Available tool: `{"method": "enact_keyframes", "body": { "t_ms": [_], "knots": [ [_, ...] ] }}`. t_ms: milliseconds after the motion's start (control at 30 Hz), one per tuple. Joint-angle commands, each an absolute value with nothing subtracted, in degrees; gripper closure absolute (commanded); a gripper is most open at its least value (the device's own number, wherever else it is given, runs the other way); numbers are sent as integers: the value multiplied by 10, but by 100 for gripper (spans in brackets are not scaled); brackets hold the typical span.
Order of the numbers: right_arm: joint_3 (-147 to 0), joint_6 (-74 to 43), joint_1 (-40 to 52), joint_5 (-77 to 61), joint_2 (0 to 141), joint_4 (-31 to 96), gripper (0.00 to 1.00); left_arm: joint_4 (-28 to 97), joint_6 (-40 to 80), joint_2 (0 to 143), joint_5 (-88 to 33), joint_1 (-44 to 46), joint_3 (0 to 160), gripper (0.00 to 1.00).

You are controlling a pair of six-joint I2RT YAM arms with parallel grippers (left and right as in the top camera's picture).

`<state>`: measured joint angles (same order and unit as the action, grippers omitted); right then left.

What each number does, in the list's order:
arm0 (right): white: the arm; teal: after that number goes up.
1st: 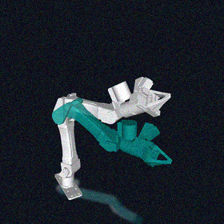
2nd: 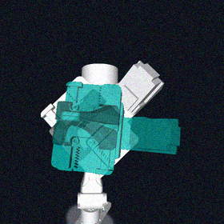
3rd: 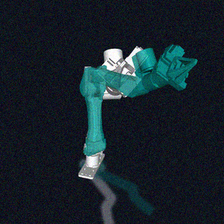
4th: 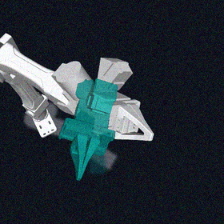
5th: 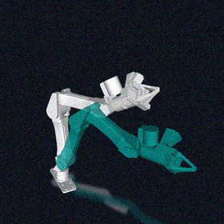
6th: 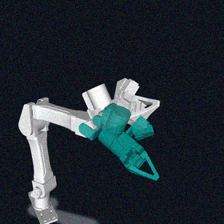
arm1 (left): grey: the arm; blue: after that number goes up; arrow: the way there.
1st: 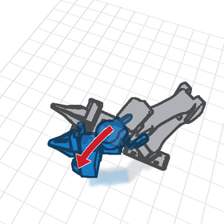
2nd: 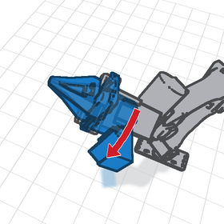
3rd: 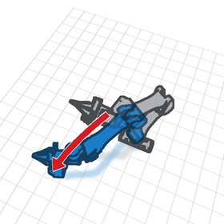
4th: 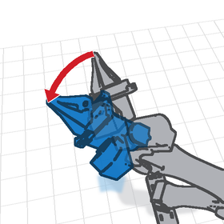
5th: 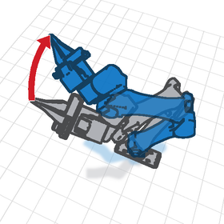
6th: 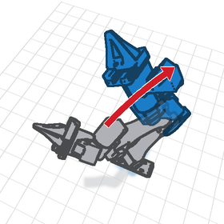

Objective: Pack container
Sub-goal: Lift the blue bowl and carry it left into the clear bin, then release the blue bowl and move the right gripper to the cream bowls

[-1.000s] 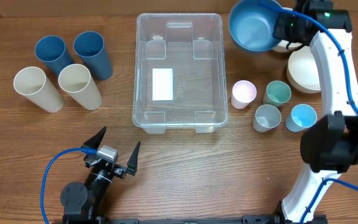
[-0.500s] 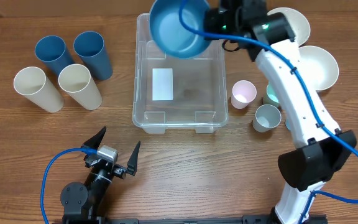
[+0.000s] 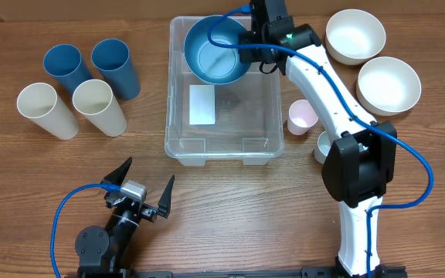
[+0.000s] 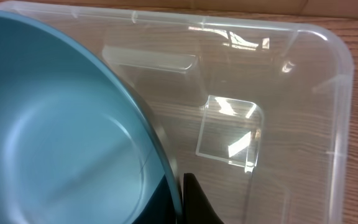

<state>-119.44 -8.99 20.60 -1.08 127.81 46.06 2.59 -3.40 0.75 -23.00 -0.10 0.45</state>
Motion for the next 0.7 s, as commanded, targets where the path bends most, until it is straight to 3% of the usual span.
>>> {"method": "enact_keyframes", "body": {
  "t_ms": [0,233,367,433,567,667],
  "knots": [
    [-1198,-97,204,-6,1312,444,96,26,-32,3,-238,-5,3,0],
    [-1198,-96,204,2,1330,422,96,25,-32,3,-239,-5,3,0],
    [-1198,-96,204,5,1330,418,78,25,-32,3,-239,-5,3,0],
    [-1198,-96,204,5,1330,416,63,25,-32,3,-239,-5,3,0],
    [-1199,-96,204,6,1330,416,55,26,-32,3,-239,-5,3,0],
    [-1217,-96,204,4,1328,441,54,25,-32,3,-239,-5,3,0]
  ]
}}
